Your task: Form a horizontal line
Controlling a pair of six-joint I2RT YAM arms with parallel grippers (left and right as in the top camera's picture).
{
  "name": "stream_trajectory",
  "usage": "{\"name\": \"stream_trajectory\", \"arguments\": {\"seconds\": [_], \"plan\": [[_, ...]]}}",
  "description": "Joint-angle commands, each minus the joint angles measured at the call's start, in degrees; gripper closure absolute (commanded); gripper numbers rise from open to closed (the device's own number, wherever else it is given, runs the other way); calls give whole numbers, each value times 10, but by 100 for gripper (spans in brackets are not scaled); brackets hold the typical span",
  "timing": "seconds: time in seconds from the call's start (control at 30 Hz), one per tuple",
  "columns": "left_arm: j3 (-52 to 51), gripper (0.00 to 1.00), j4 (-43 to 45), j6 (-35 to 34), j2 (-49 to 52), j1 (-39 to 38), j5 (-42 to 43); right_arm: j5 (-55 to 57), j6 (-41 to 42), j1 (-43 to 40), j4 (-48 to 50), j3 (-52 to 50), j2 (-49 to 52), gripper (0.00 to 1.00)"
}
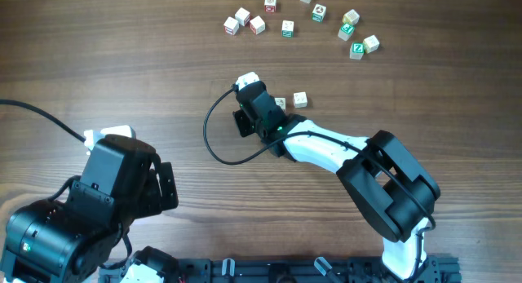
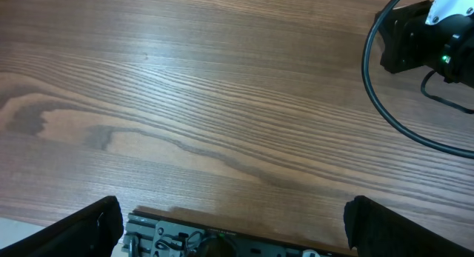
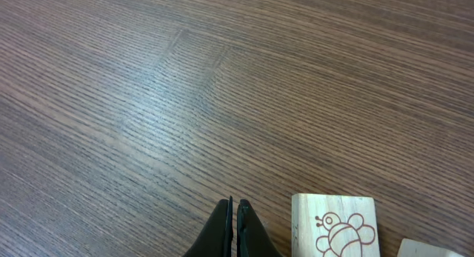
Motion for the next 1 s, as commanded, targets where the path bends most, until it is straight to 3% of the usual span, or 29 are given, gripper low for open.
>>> {"name": "stream_trajectory", "arguments": {"seconds": [0.0,0.43,0.53,0.67,0.97], "plan": [[-1,0,0,5,-1,0,-2,31,10,-2,-4,1,11,95],[-1,0,0,5,-1,0,-2,98,74,-2,-5,1,11,95],[-1,0,0,5,-1,0,-2,-5,-14,-2,22,1,11,95],[-1,0,0,5,-1,0,-2,-22,2,-2,15,1,11,95],[-1,0,0,5,-1,0,-2,110,70,-2,-16,1,12,95]]}}
